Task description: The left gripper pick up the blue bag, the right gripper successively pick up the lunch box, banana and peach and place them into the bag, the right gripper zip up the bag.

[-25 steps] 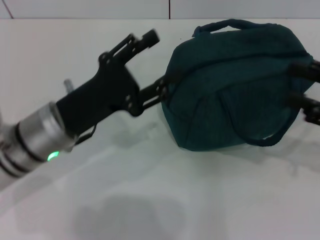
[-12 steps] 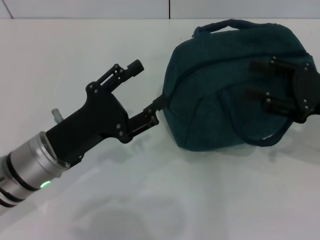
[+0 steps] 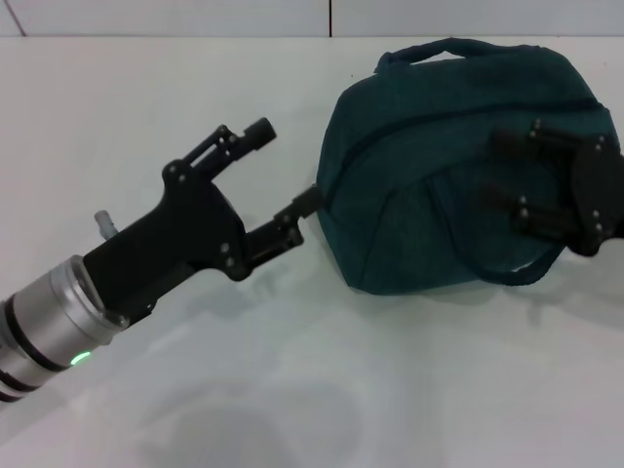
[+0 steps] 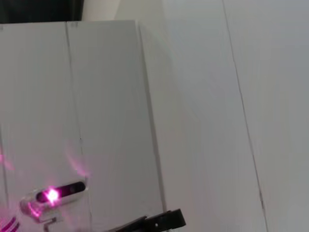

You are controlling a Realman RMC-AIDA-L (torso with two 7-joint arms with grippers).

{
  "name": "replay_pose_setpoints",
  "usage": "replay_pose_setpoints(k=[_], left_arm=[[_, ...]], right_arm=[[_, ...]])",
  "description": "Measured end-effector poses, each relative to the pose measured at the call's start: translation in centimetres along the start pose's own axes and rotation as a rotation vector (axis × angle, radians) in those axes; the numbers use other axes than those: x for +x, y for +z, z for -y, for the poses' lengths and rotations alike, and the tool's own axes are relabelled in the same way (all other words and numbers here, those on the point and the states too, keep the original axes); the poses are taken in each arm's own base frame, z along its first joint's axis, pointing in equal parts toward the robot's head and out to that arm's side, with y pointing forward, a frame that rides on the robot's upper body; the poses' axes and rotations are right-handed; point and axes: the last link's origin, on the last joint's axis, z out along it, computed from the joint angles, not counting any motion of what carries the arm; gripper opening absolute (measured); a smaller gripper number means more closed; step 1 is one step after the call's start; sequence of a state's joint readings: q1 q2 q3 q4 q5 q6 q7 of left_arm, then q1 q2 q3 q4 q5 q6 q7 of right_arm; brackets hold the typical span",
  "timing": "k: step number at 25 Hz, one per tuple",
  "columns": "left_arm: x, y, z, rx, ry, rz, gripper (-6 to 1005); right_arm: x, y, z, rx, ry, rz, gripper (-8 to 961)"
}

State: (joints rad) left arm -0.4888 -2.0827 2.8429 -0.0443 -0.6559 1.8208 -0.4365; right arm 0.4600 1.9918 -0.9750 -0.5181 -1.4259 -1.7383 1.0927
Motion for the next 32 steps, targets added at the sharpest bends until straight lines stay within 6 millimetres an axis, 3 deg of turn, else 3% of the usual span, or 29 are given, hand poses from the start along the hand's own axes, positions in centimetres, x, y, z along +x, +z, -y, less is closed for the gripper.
replay_pose_setpoints(k=[5,10,16,27,32], left_arm=[[0.3,-1.0,-0.5,-0.147,-0.021,0.056,779],[1.3,-1.8,-0.2,-0.301,-0.069,0.098,773],[1.4,-2.0,-0.1,-0.310,-0.074,0.112,766],[1.4,-2.2,0.1,-0.313,-0.063,0.120,583],[1.6,-2.3,0.2,-0.311,-0.057,0.112,583]], right_arm=[[0.1,-0.4,-1.6,-0.182,-0.036,-0.117,632],[-0.3,-0.4,-1.8,-0.212,-0.057,-0.125,632],[-0.1,-0.1,-1.8,-0.207,-0.060,-0.132,632],[0.5,-0.2,-2.0,-0.167,-0.071,-0.104,632],[0.7,-0.1,-2.0,-0.148,-0.077,-0.102,632]])
